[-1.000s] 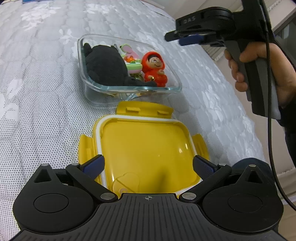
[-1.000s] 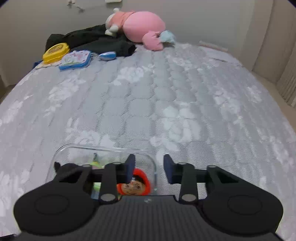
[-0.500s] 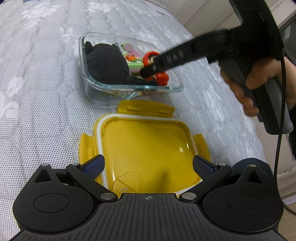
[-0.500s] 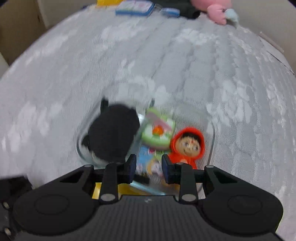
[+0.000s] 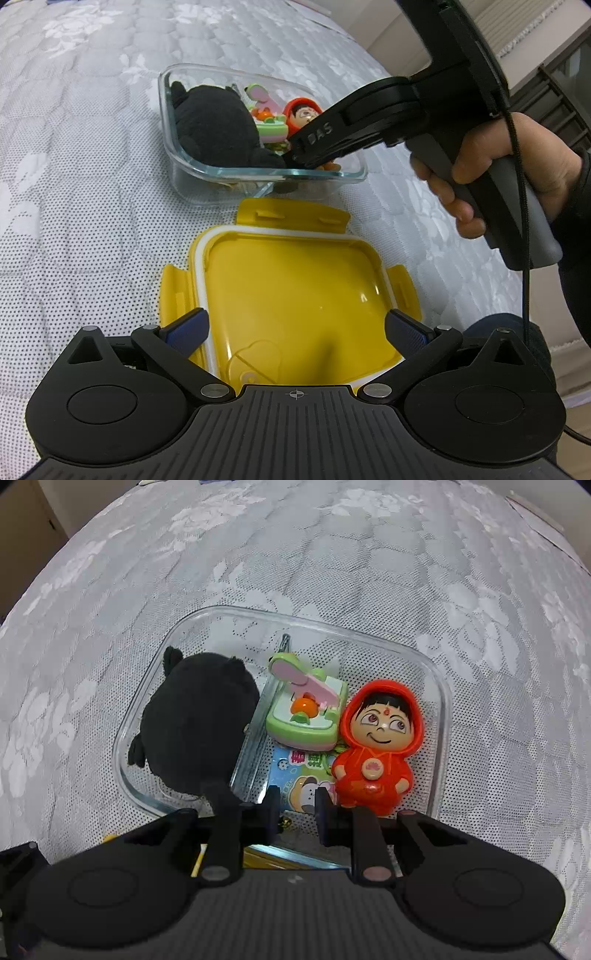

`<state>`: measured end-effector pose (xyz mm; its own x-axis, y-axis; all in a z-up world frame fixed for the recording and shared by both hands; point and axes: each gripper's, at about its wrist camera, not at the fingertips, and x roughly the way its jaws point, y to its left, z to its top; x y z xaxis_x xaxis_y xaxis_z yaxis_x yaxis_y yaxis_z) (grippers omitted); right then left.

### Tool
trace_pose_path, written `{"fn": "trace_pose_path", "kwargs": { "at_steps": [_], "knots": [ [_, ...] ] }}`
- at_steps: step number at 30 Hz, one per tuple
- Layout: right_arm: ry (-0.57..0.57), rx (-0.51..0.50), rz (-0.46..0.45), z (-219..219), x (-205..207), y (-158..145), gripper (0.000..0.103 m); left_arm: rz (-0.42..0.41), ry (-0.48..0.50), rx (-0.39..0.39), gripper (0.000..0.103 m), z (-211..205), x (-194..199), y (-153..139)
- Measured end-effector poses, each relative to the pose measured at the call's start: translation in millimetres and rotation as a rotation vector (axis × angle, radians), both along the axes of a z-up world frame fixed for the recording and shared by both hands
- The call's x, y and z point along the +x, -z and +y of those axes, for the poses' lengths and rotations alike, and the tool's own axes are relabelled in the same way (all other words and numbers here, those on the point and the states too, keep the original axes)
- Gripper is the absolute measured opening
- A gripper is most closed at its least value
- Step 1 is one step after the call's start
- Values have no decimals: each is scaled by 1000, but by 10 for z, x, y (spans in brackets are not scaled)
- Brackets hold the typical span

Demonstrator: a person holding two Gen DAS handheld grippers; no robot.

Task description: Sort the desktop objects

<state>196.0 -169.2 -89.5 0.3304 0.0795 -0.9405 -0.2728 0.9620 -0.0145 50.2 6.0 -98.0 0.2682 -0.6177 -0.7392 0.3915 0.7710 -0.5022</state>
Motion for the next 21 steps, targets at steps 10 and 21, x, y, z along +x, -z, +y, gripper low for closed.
{"fn": "trace_pose_path", "kwargs": {
  "at_steps": [10,21],
  "knots": [
    [454,470,-152,-562,212,-341,46,7,8,13,103,-25,8,1],
    [376,396,-95,-344,91,-147,34,11,0,3,103,-8,35,10]
  ]
}}
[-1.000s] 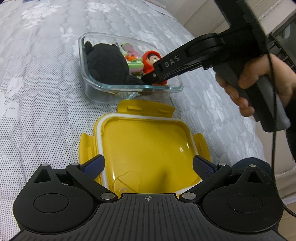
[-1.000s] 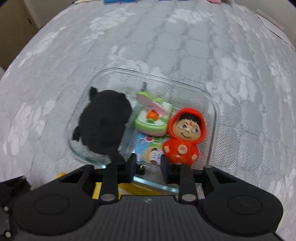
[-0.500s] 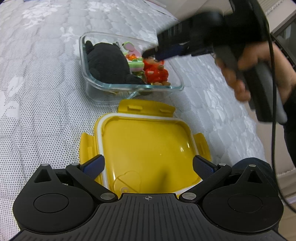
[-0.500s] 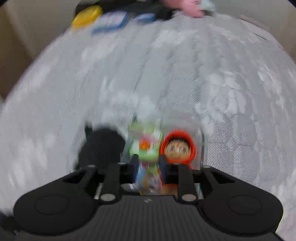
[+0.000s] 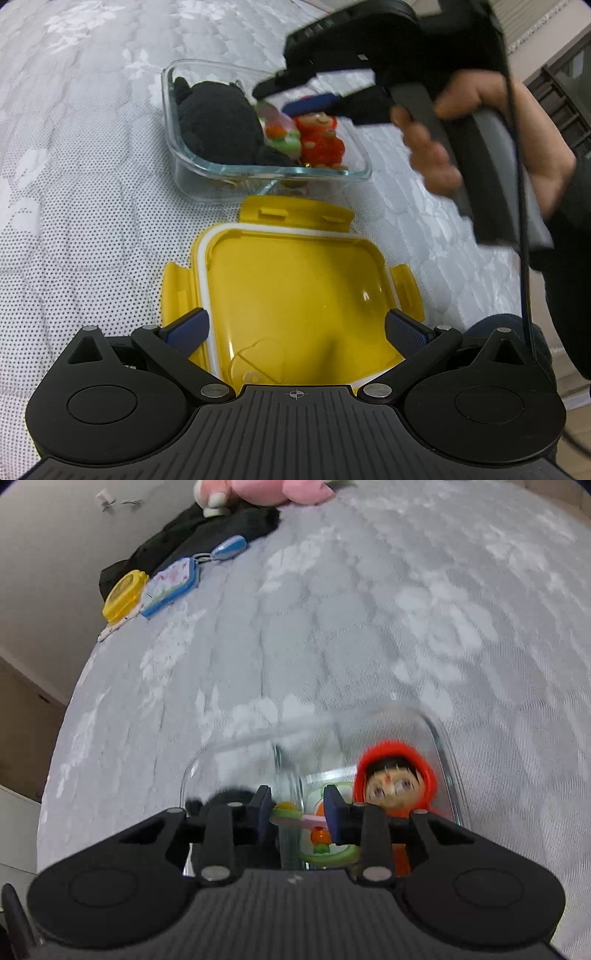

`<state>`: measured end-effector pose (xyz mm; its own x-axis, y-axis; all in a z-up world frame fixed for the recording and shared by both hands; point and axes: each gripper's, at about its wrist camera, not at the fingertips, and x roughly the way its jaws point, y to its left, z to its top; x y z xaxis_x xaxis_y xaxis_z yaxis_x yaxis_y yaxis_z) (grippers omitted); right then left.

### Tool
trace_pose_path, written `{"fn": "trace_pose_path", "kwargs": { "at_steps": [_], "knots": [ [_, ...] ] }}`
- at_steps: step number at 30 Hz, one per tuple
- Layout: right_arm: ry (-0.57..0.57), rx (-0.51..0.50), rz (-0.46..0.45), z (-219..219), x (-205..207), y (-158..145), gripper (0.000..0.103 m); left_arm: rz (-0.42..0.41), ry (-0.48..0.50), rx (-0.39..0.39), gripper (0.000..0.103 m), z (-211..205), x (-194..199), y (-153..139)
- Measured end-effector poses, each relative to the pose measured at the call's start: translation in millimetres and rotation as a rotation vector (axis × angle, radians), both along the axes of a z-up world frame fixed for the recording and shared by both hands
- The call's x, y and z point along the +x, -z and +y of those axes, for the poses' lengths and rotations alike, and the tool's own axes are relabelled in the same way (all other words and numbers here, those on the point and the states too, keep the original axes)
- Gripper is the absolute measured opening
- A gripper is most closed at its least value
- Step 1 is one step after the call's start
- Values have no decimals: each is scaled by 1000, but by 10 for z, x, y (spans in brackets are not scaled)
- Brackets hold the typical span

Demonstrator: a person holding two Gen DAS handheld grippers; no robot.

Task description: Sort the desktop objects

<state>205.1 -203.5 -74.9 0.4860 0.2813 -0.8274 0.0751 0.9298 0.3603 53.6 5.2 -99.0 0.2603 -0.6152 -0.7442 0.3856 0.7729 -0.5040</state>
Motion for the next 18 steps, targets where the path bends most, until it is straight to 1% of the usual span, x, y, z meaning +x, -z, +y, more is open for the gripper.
{"fn": "trace_pose_path", "kwargs": {
  "at_steps": [3,5,7,11,15,17,18],
  "knots": [
    [-18,-11,-4,1,-111,-10,36,-2,0,6,103,1,2,5],
    [-23,-33,-32,21,-158,-38,37,0,-6,1,103,16,5,14],
    [-20,-30,-63,9,-223,-123,35,-24,-23,-1,103,39,-7,-7],
    [-13,2,-127,-105,-431,-358,35,-125,-62,70,103,37,-76,-92],
    [12,-2,-187,-281,-794,-528,36,-168,-77,105,103,23,-135,-143],
    [42,1,-201,-359,-997,-539,41,-198,-103,137,103,23,-171,-176],
    [58,12,-203,-397,-1093,-523,42,-212,-122,153,103,31,-189,-198]
  ]
}}
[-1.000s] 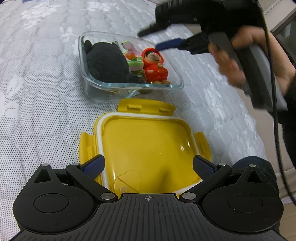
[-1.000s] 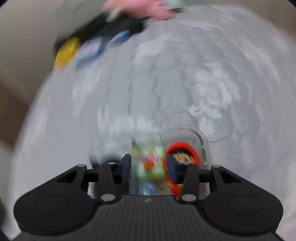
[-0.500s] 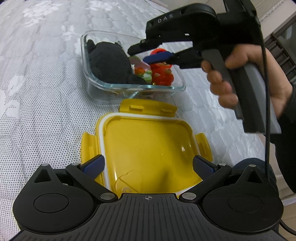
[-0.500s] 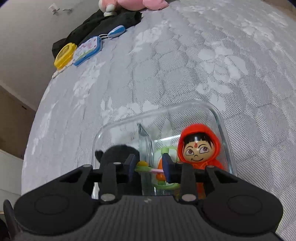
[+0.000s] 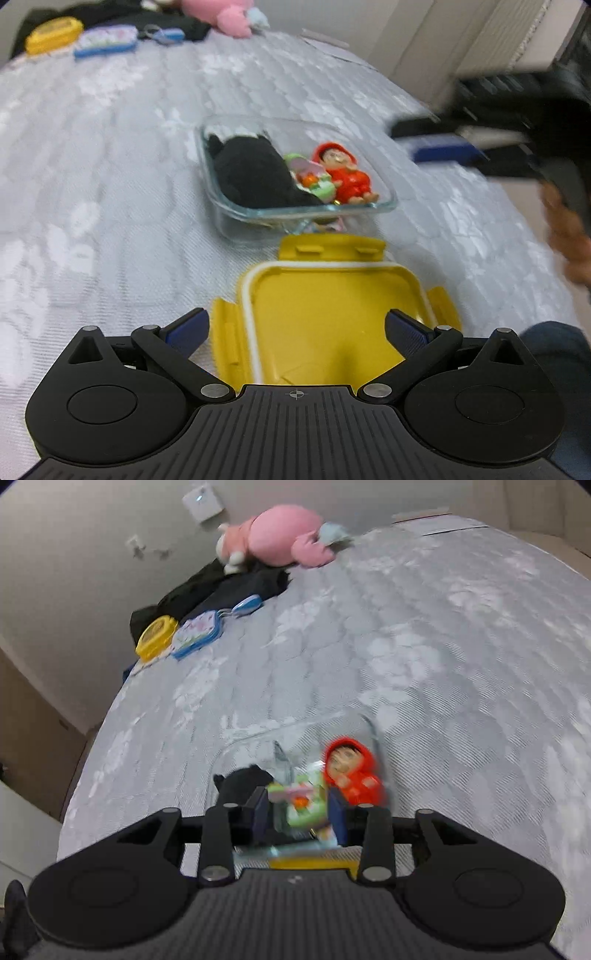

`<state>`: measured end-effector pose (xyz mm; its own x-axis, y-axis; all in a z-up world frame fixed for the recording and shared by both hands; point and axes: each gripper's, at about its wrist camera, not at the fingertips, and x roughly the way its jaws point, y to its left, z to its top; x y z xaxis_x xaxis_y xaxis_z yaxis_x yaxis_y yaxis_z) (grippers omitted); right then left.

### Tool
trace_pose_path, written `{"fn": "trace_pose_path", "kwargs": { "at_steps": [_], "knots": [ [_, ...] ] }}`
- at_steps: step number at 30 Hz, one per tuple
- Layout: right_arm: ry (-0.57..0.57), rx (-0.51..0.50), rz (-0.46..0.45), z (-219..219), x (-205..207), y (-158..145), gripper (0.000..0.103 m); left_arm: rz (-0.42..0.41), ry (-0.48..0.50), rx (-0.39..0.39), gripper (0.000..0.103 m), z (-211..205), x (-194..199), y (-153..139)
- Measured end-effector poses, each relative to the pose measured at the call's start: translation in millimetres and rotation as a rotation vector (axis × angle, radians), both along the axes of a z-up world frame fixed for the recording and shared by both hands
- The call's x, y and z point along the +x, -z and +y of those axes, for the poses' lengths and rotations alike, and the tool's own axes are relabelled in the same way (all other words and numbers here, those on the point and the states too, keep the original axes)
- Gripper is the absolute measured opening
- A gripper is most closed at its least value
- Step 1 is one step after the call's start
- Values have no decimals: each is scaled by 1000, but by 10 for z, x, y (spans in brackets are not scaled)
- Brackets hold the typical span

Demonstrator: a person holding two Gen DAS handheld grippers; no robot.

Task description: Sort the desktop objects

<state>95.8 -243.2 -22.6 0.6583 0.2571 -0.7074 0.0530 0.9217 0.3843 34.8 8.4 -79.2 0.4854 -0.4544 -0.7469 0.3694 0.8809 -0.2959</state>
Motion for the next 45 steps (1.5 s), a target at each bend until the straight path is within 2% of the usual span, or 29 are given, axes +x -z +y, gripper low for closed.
{"fn": "trace_pose_path", "kwargs": {
  "at_steps": [5,10,14,17,19,23,27,33,35,45],
  "knots": [
    [55,104,50,-150,-402,303,45,-39,-99,49,103,74,-46,-62],
    [85,129,72,-248,-657,592,48,-73,-167,129,103,81,-134,-121],
    [120,62,58,-327,-748,672,54,-99,-171,186,103,6,-253,-174],
    [146,-75,34,-335,-773,631,65,-132,-153,247,103,-103,-338,-196],
    [148,-142,41,-318,-777,635,66,-146,-144,285,103,-164,-392,-214],
    [143,-182,88,-326,-769,690,66,-120,-109,263,103,-203,-498,-191],
    [128,-176,101,-328,-781,707,69,-139,-80,313,103,-308,-585,-176],
    [91,-195,127,-261,-776,750,71,-142,-62,343,103,-384,-663,-140],
    [89,-194,125,-251,-786,747,77,-141,-62,343,103,-385,-664,-137],
    [76,-216,121,-181,-801,744,78,-114,-80,303,103,-324,-633,-120]
  ]
}}
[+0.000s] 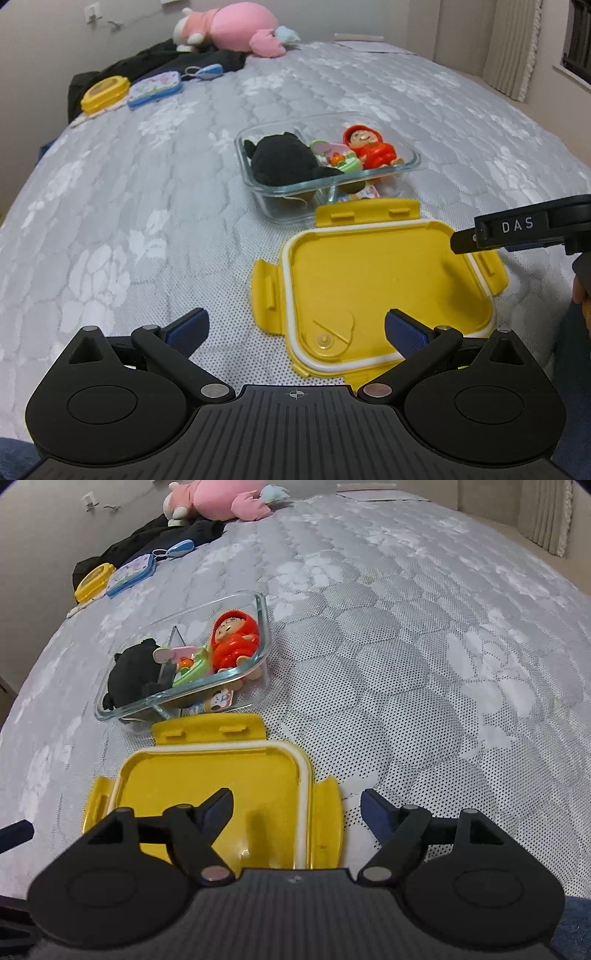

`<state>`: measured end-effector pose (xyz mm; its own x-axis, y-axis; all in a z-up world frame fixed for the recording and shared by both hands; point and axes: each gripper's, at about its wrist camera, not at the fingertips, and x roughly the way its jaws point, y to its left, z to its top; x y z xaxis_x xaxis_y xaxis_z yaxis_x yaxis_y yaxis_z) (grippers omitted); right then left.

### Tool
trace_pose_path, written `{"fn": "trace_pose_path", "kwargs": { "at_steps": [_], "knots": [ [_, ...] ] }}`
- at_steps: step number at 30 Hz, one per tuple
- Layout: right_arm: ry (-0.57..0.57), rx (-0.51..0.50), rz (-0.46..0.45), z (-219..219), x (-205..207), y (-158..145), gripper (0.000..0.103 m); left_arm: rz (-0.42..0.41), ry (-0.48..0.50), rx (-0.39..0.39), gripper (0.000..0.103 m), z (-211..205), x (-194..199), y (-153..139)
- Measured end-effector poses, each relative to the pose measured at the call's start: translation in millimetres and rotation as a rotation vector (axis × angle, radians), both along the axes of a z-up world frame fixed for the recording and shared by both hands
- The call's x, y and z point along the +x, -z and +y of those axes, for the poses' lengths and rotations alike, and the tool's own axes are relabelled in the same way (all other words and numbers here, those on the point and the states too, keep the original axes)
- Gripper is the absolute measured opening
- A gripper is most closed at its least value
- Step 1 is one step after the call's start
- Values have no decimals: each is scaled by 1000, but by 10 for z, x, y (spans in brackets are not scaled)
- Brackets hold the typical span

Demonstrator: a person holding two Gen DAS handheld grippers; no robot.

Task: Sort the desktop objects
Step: 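Grasp the rim of the yellow lid with the right gripper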

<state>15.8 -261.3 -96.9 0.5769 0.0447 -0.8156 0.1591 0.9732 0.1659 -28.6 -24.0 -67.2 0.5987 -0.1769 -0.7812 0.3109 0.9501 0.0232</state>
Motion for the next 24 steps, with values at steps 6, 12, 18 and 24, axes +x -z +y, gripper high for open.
{"fn": "trace_pose_path", "kwargs": {
  "at_steps": [6,12,18,24],
  "knots": [
    [28,-5,-17,-35,11,-13,77,11,-7,-37,103,35,20,3],
    [33,-31,27,-37,76,58,77,21,-5,-55,103,47,35,10],
    [70,61,105,-206,295,181,77,-24,40,-62,103,19,-53,-49],
    [-102,23,127,-105,454,162,77,-70,159,30,103,-198,-221,-49]
  ]
}}
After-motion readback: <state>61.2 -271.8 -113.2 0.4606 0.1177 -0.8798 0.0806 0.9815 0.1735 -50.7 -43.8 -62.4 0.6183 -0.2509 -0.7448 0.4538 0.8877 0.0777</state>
